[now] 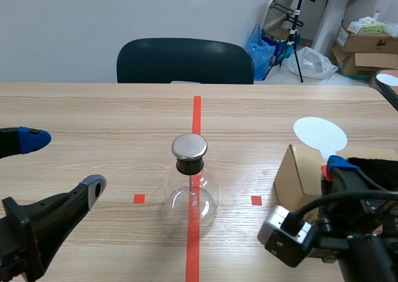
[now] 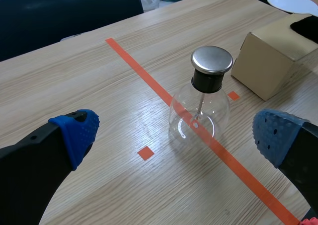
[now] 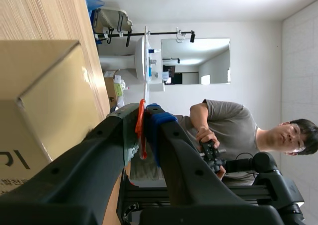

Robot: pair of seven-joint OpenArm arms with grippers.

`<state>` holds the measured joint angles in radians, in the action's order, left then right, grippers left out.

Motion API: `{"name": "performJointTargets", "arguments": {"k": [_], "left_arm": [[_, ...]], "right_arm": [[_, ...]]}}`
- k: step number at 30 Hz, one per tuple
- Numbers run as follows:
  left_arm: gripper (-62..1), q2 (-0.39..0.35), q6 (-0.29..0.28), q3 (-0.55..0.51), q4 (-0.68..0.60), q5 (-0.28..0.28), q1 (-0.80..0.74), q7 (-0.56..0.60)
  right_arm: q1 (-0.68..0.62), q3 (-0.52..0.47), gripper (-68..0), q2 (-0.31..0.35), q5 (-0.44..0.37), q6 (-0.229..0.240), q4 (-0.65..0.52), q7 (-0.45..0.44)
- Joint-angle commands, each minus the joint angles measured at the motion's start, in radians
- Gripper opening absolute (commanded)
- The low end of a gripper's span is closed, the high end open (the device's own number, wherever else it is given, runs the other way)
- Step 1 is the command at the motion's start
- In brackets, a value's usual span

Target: Do the electroscope experiment

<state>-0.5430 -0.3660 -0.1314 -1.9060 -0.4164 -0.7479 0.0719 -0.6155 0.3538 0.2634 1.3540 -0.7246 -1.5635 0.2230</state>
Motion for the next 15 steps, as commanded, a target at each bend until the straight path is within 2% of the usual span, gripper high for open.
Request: {"name": "performJointTargets", "arguments": {"k": [1,8,11,15], "left_arm": [[1.4,0.005,0.005,0.006,-0.018,-0.006,0.003,0.014],[1.4,0.005,0.005,0.006,-0.018,-0.007,0.003,0.014],[1.4,0.005,0.005,0.006,-0.018,-0.007,0.003,0.014],[1.4,0.005,0.005,0.006,-0.018,-0.007,0.003,0.014]], "right_arm": [[0.010,0.018,-66.5,0.020,0.026,-0.058,-0.019,0.025],[0.083,0.154,-66.5,0.073,0.101,-0.058,-0.019,0.193],[0.116,0.213,-66.5,0.101,0.107,-0.058,-0.019,0.262],[0.147,0.275,-66.5,0.126,0.107,-0.036,-0.019,0.322]]}}
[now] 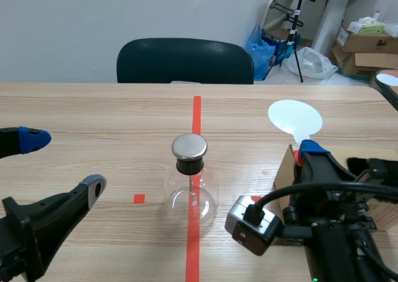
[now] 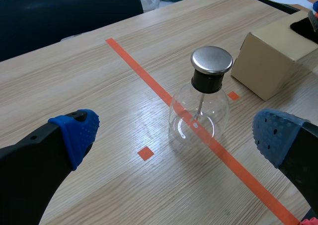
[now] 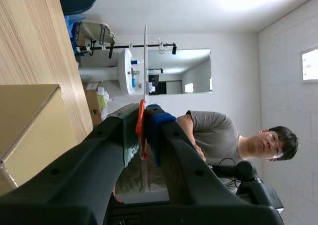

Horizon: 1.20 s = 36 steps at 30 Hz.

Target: Do the electroscope experiment

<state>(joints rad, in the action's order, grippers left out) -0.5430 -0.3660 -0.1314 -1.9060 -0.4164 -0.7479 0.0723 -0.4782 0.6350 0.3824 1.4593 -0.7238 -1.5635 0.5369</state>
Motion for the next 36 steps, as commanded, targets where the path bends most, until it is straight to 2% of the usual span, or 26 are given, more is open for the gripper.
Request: {"name": "performJointTargets", "arguments": {"k": [1,14,17,18,20,22,23,26,29,36], "left_arm": [[1.4,0.005,0.005,0.006,-0.018,-0.006,0.003,0.013],[1.4,0.005,0.005,0.007,-0.018,-0.006,0.003,0.013],[1.4,0.004,0.005,0.007,-0.018,0.002,0.003,0.005],[-7.0,0.003,0.005,0.008,-0.018,0.015,0.003,-0.006],[-31.6,-0.008,0.001,0.018,-0.016,0.020,0.003,-0.027],[-56.0,-0.028,-0.053,0.046,0.000,0.043,0.010,-0.019],[-60.0,-0.036,-0.068,0.068,0.016,0.044,0.022,-0.016],[-58.2,-0.048,-0.077,0.155,0.094,0.055,0.102,-0.011],[-58.2,-0.053,-0.078,0.254,0.202,0.095,0.204,0.038],[-58.2,-0.053,-0.077,0.454,0.425,0.100,0.440,0.107]], "right_arm": [[0.016,0.006,-66.5,0.010,0.002,-0.033,-0.019,0.019],[0.060,0.092,-66.5,0.011,0.002,0.038,-0.009,0.044],[0.060,0.098,-66.5,0.011,0.002,0.041,-0.008,0.040],[0.060,0.100,-66.5,0.011,0.002,0.043,-0.008,0.038],[0.060,0.100,-66.5,0.011,0.002,0.058,-0.007,0.029],[0.060,0.100,-66.5,0.011,0.002,0.071,-0.003,0.022],[0.060,0.100,-66.5,0.011,0.002,0.071,-0.001,0.020],[0.060,0.100,-66.5,0.011,0.002,0.072,0.003,0.008],[0.060,0.100,-66.5,0.011,0.002,0.090,0.003,-0.001],[0.060,0.100,-66.5,0.011,0.002,0.090,0.003,-0.012]]}}
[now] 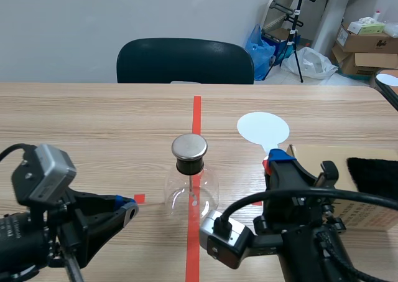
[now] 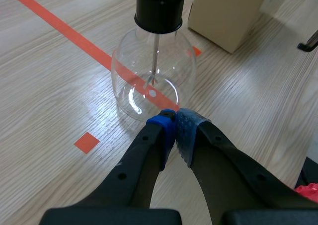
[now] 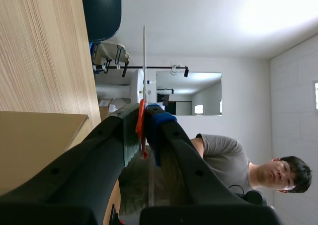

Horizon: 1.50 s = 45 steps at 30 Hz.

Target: Do the electroscope experiment

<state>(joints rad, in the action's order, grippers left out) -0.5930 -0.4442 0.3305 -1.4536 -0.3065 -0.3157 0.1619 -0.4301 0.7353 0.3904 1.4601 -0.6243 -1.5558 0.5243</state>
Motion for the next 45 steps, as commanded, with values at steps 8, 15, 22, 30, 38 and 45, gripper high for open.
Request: {"name": "performJointTargets", "arguments": {"k": [8,15,22,30,38,45], "left_arm": [[-58.2,-0.002,0.001,0.079,0.107,-0.010,0.140,0.085],[-58.2,0.000,0.001,0.109,0.132,0.020,0.169,0.082],[-58.2,0.026,0.001,0.109,0.132,0.056,0.169,0.081],[-58.2,0.060,0.006,0.109,0.132,0.102,0.169,0.081],[-58.2,0.066,0.008,0.109,0.132,0.111,0.169,0.081],[-58.1,0.066,0.008,0.109,0.132,0.112,0.169,0.081]], "right_arm": [[0.012,-0.001,-66.5,0.003,0.001,-0.003,-0.004,0.000],[0.012,-0.001,-66.5,0.003,0.001,-0.002,-0.004,0.001],[0.012,-0.001,-66.5,0.003,0.001,0.016,-0.004,0.001],[0.012,-0.001,-66.5,0.003,0.001,0.016,-0.004,0.001],[0.012,-0.001,-66.5,0.003,0.001,0.015,-0.004,0.001],[0.012,-0.002,-66.5,0.003,0.001,0.015,-0.004,0.001]]}}
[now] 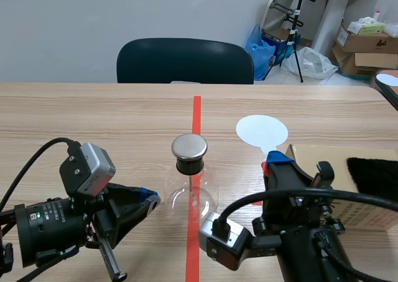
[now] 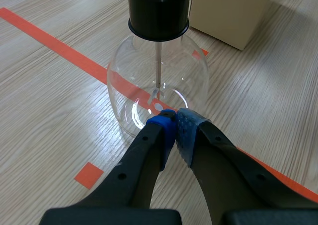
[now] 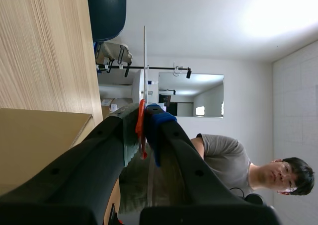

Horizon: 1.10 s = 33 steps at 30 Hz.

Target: Do the electroscope experiment

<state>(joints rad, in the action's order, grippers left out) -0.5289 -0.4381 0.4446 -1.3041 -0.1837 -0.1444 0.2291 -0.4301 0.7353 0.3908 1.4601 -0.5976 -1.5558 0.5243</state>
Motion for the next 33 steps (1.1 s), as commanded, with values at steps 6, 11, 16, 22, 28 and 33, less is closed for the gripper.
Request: {"name": "performJointTargets", "arguments": {"k": [6,11,16,22,28,33], "left_arm": [[-58.1,0.002,0.002,-0.005,-0.017,-0.010,-0.002,0.014],[-58.2,0.002,0.002,-0.005,-0.017,-0.010,-0.002,0.014],[-58.2,0.002,0.002,-0.005,-0.017,-0.010,-0.002,0.014],[-58.2,0.002,0.002,-0.005,-0.017,-0.010,-0.002,0.014],[-58.2,0.002,0.002,-0.005,-0.017,-0.010,-0.002,0.014],[-58.2,0.002,0.002,-0.005,-0.017,-0.010,-0.002,0.014]], "right_arm": [[0.012,-0.002,-66.5,0.003,0.001,-0.012,-0.004,0.001],[0.012,-0.002,-66.5,0.003,0.001,-0.015,-0.004,0.001],[0.012,-0.002,-66.5,0.003,0.001,-0.015,-0.004,0.005],[0.012,-0.003,-66.5,0.002,0.001,-0.015,-0.004,0.012],[0.012,-0.003,-66.5,0.002,0.001,-0.015,-0.004,0.012],[0.012,-0.003,-66.5,0.002,0.001,-0.015,-0.004,0.012]]}}
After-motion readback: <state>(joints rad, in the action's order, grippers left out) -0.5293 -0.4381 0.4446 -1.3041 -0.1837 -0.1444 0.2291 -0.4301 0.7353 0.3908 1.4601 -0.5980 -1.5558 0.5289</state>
